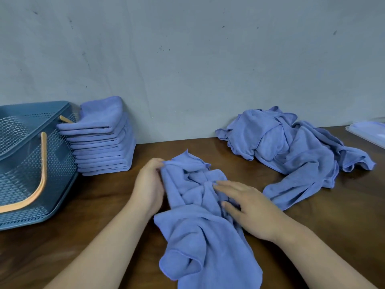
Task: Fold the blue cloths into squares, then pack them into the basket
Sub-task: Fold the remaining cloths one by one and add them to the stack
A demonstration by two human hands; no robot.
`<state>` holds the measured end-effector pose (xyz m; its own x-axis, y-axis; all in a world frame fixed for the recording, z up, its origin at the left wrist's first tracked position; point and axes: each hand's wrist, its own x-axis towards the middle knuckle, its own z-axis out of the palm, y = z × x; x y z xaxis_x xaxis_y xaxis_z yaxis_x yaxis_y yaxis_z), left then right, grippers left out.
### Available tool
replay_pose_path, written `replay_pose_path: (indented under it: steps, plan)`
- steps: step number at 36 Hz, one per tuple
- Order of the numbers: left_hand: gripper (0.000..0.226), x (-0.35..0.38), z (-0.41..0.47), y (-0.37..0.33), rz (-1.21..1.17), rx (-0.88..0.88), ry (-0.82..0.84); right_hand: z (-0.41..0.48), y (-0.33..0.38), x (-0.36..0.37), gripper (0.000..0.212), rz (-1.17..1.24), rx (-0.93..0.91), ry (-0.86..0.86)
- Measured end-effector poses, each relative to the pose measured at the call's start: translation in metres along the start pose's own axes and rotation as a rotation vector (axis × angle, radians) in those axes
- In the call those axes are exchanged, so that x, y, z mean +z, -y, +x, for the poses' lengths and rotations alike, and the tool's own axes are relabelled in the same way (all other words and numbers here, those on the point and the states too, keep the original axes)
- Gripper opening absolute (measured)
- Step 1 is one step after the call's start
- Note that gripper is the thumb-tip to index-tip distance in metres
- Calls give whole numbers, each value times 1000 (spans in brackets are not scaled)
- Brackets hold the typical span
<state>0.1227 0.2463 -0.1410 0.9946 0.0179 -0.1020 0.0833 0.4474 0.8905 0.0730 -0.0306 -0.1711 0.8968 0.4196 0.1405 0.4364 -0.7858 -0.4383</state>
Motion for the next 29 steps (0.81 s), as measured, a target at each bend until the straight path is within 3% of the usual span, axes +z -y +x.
replay_pose_path:
  steps: [4,6,9,11,12,14,16,18,20,22,24,29]
  plan:
    - [24,-30,14,-9,148,46,-356,-3,6,-7,55,-68,27,-35]
    - [14,-39,17,-14,180,53,-439,-6,13,-16,41,-62,11,-109]
    - [30,-48,23,-17,165,43,-501,-10,20,-23,15,15,12,-118]
    - [23,-48,21,-16,223,66,-512,-10,24,-23,35,75,1,-115]
    - [15,-46,19,-15,383,124,-525,-10,25,-21,41,97,1,-138]
    - [8,-43,11,-12,742,358,-489,-6,20,-15,32,94,5,-244]
    - [21,-35,4,-9,951,611,-272,-2,12,-10,12,38,15,-324]
    - [27,-26,-2,-5,1110,762,28,1,-1,-6,30,-15,20,-216]
    - [30,-25,-2,-1,1193,685,284,3,-6,-5,44,-81,52,-57]
    - [28,-31,3,7,1255,535,400,4,-6,-1,48,-134,89,25]
    - [23,-38,8,12,1364,509,353,6,-6,0,51,-143,152,44]
    - [21,-40,15,11,1580,517,-2,19,1,0,57,-226,252,46]
